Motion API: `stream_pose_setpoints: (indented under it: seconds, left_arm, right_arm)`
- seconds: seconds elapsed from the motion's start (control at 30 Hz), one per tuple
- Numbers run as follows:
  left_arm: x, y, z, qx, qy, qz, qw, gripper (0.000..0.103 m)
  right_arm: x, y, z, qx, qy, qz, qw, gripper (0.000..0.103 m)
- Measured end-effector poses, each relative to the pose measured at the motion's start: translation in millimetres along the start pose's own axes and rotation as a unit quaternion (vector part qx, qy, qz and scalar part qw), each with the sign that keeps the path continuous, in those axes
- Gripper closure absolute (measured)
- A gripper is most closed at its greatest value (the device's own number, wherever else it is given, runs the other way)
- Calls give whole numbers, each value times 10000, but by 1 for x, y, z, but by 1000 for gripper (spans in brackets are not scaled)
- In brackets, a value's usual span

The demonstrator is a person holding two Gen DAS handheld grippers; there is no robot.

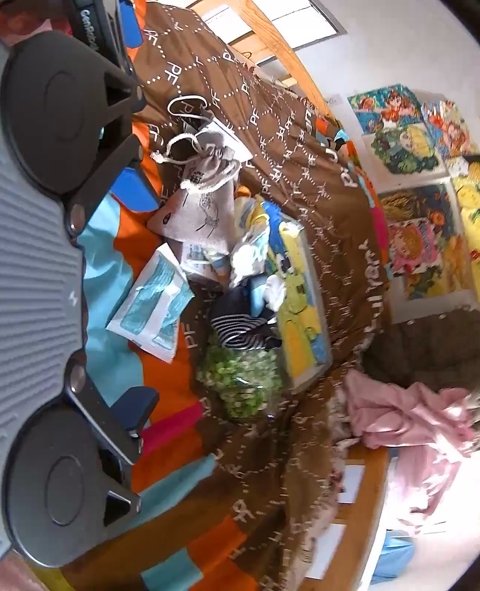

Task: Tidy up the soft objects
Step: 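Grasp the grey drawstring pouch with the left tool while the right tool grasps the white-blue cloth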

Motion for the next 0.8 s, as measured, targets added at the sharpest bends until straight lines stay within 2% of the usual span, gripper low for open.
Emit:
stream_pose_setpoints:
  seconds: [0.23,0.33,0.43,0.53,0.63,0.8]
  left_arm:
    - [6,25,24,-203,496,-315,9981,1]
    - [8,41,36,-293,687,-533,9958,1]
    - [9,60,47,-406,726,-850,9929,1]
    - [11,81,56,-482,605,-1107,9908,1]
    - [13,101,63,-571,229,-1352,9889,1]
    - [15,133,67,-845,-351,-1609,9827,1]
  right_arm:
    - [15,37,25,-562,27,279,9980,0]
    - [15,54,30,-663,-285,275,9970,0]
    - [7,73,33,-836,-941,182,9919,0]
    - [-1,87,35,-967,-1473,197,9842,0]
    - [2,101,36,-1127,-1676,412,9785,0]
    - [-2,123,35,-1263,-1940,494,9716,0]
Point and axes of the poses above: each gripper's, at about its wrist camera, not at the fingertips, and y roughly the way its jaws point, x to its right, z to its top, the point moved 2 cm from there along y, roughly the way its jaws point, and after that the axes turned 5 degrees about -x, right-handed, at the moved point
